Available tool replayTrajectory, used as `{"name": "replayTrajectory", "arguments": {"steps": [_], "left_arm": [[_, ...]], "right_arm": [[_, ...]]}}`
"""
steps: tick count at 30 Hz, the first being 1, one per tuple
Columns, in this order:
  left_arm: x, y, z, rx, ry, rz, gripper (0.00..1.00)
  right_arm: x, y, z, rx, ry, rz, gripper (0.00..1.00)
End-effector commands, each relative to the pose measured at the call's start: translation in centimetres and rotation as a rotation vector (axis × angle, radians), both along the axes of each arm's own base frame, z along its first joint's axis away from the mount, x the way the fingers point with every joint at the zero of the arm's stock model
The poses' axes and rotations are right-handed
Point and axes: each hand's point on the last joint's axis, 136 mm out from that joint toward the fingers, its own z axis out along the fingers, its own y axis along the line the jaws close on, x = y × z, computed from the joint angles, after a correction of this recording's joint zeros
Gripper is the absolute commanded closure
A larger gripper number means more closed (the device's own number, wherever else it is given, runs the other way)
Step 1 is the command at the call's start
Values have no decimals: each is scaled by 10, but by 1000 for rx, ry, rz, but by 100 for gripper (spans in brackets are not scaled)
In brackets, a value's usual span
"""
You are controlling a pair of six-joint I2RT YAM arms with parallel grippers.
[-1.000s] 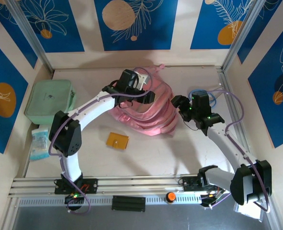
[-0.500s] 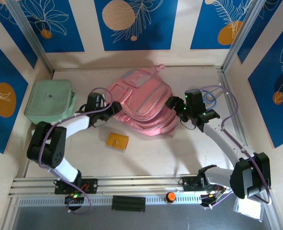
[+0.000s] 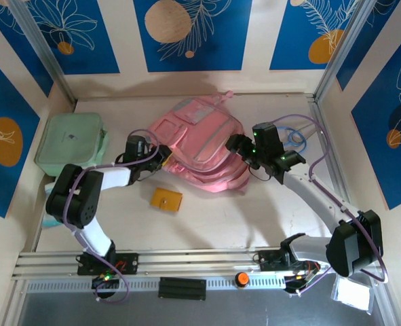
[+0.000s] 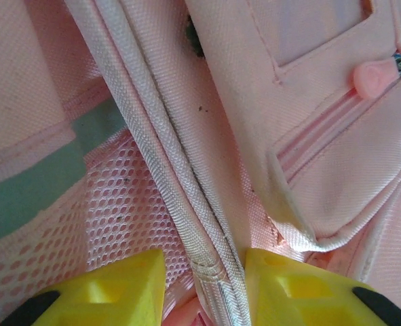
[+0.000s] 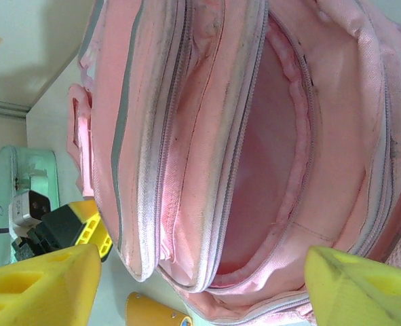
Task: Pack the student bag
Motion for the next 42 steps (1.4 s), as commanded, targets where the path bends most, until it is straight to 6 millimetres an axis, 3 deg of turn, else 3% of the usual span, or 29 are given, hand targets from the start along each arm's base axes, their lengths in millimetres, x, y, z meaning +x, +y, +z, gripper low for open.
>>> {"name": "replayTrajectory", "arguments": {"steps": [1,11,18,23,27,32,42], "left_arm": [[8,-4,9,-52,-36,-1,67],[11,-12,8,-85,-54,-29,71],[6,-9,5,-78,-42,-16,59],[6,-12,3,-77,-50,-23,58],[15,-21,13,-136,-113,-43,58],[24,-26,28,-189,-173,-46,67],[17,-25,46,-193,-210,-56,98]], "right_arm": [[1,0,3,-21,-7,-2,21],[-1,26,4,-32,-23,109,25],[1,51,2,-20,-16,204,30],[4,66,6,9,-31,256,33],[6,78,7,44,-42,305,34],[13,84,-6,54,-3,315,36],[47,83,-30,13,36,304,37]]}}
